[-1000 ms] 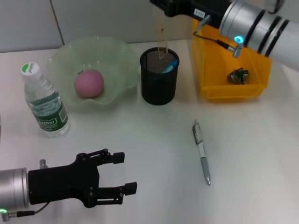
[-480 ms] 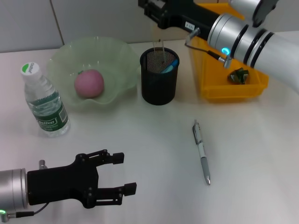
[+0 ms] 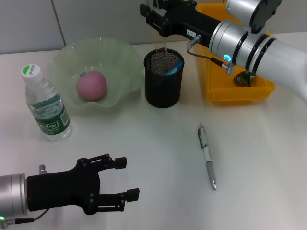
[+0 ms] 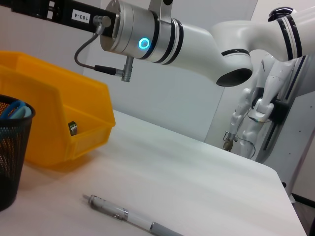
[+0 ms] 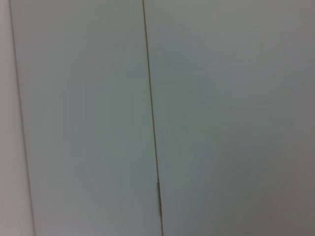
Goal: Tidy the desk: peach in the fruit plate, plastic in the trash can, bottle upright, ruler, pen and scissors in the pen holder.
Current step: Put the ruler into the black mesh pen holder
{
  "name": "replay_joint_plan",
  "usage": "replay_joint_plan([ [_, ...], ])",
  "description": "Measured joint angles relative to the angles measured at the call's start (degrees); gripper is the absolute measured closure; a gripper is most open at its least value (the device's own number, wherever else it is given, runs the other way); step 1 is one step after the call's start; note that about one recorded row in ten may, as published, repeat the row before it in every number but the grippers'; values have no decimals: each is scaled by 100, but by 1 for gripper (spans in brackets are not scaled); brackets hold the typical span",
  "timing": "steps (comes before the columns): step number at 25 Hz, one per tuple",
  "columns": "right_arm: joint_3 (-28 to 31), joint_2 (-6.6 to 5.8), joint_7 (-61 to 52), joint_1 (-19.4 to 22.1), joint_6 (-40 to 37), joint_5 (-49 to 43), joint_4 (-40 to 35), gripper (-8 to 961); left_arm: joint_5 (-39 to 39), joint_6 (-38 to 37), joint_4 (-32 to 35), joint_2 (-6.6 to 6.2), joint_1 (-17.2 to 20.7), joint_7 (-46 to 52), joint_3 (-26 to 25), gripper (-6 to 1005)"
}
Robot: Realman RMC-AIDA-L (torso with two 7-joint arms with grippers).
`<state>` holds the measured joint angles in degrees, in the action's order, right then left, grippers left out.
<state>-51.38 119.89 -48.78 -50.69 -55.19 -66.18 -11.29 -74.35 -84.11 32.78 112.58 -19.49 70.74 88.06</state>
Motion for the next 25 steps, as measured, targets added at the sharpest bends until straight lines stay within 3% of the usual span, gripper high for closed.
replay_joint_plan([
  [25,-11,-2,9,43,-44,-65,8,498,0,-2,-4,-4,1,4,-18,137],
])
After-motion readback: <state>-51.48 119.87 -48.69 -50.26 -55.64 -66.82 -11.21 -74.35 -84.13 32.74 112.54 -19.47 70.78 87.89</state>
